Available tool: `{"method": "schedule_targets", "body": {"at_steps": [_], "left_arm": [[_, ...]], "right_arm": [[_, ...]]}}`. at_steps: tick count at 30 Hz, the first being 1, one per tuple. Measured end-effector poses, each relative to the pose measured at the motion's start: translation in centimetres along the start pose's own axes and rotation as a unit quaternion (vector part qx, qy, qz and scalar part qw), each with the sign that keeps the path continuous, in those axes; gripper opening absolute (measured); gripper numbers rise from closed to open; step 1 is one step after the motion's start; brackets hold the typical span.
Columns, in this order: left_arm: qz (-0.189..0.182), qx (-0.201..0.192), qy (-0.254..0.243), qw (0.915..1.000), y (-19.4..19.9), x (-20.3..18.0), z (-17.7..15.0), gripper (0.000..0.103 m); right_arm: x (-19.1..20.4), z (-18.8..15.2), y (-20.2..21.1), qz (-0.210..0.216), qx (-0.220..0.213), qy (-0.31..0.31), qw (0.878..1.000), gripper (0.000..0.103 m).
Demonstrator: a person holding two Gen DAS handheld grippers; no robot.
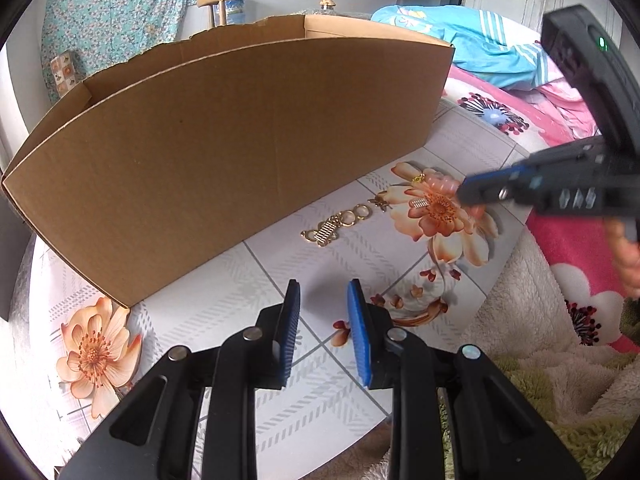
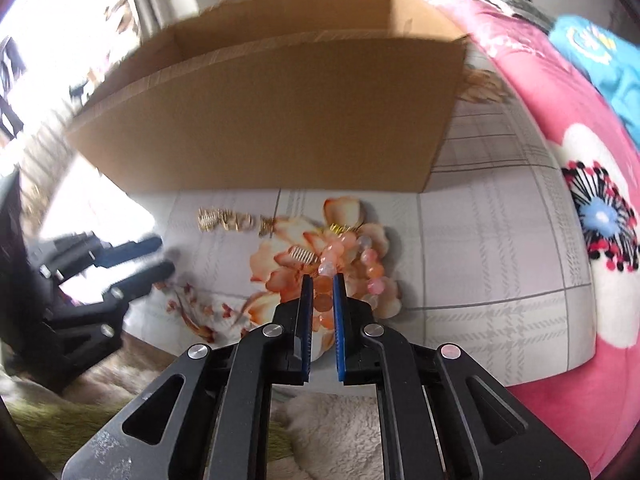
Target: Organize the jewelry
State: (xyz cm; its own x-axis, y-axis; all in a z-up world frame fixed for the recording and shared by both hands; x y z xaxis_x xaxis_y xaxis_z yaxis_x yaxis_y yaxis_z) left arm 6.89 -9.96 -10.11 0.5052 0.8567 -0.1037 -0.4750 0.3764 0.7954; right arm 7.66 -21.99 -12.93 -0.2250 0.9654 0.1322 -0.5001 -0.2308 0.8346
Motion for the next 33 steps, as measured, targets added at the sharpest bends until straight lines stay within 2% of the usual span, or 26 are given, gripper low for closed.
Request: {"method": "schedule_targets", "body": {"at_steps": [7,11,18,23,26,28,33], "left_arm": [[0.002,0.003,-0.001,1.0,0.0,-0.1,0.0,0.023],[0.005,0.004,-0.002,1.0,0.0,-0.1,0.0,0.023],[0.008,0.007,-0.001,0.9999,-0.2,-0.2,0.0,0.023],[0.009,0.009,-0.002,0.9999,-0.3,-0.3,0.0,0.023],[0.01,0.008,-0.002,0.9999,-0.4,-0.4,0.1,0.023],[0.01,0.007,-0.002,0.9999,-0.3,-0.5,0.1,0.023],[0.01,0.007,-0.002,0.9999,-0.3,-0.5,0.1,0.023]], "right_arm": [[-5.3,1.6,2.6,0.046,-0.05,-0.091,0.993,0.007],[-8.0,1.9,2.7,0.044,-0.064,-0.128,0.989,0.008],[-8.9,1.7,2.2,0.037,-0.074,-0.15,0.985,0.008],[-8.6,1.9,2.5,0.058,-0.084,-0.154,0.983,0.008],[-8.6,1.8,2.7,0.037,-0.083,-0.145,0.985,0.01],[-8.9,1.8,2.8,0.008,-0.082,-0.134,0.988,0.013],[-9.3,1.8,3.3,-0.032,-0.087,-0.114,0.989,0.023]]}}
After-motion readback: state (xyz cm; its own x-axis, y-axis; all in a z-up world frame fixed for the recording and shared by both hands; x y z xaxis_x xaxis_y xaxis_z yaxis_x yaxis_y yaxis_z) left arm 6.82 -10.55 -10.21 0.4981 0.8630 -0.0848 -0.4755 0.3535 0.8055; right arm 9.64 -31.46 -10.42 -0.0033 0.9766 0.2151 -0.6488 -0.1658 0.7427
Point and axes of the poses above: each gripper's, at about its wrist camera, not at the fingertips, and y roughly against the way its jaws point, x to its left, z to its top, the point moved 9 cm from there along -y, roughly the way its jaws point, and after that the axes turned 6 degrees about y, right-handed, at the moved point
